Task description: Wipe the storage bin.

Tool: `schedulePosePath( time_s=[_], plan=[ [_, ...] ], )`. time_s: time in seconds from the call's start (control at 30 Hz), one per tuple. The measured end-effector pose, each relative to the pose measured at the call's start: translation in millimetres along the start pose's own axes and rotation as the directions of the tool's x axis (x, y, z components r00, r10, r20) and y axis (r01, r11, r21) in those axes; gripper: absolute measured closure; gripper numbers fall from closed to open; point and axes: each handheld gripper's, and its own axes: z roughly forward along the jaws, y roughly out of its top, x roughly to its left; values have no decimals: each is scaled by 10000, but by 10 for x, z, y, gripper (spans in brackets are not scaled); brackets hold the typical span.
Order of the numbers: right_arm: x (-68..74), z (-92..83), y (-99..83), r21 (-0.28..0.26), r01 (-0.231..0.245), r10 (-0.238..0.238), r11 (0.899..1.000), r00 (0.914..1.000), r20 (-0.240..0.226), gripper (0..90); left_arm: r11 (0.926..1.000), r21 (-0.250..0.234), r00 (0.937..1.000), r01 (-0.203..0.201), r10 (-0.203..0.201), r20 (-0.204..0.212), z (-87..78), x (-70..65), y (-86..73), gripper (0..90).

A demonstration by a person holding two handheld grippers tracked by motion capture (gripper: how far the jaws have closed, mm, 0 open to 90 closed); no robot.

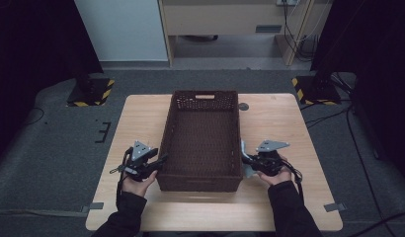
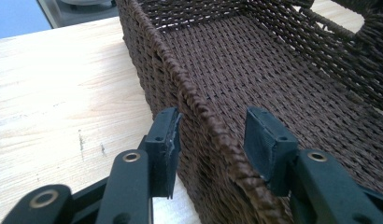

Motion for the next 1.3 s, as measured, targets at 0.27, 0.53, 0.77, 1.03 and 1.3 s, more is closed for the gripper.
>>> schedulePosePath(
  time_s=[0.27,0.53,0.77,1.03,1.3],
  plan=[
    [77,-203,-14,-565,164,-176,9983,9997,-197,836,9999,153,9997,49,-53,257,21,-27,-12,657],
    [82,89,-236,882,-266,286,9958,9993,-222,836,9997,200,9999,138,-138,1,17,-53,-7,689],
    [133,-155,-52,-613,-11,-12,9981,9993,-374,836,9991,102,9992,401,-400,-90,22,-35,0,700],
    [155,-269,18,-1149,210,-272,9932,9983,-524,836,9991,74,9989,423,-422,-189,57,9,21,700],
    [163,117,-211,879,122,-71,9961,9983,-576,836,9997,-74,9996,250,-251,-89,54,31,-1,635]
  ],
)
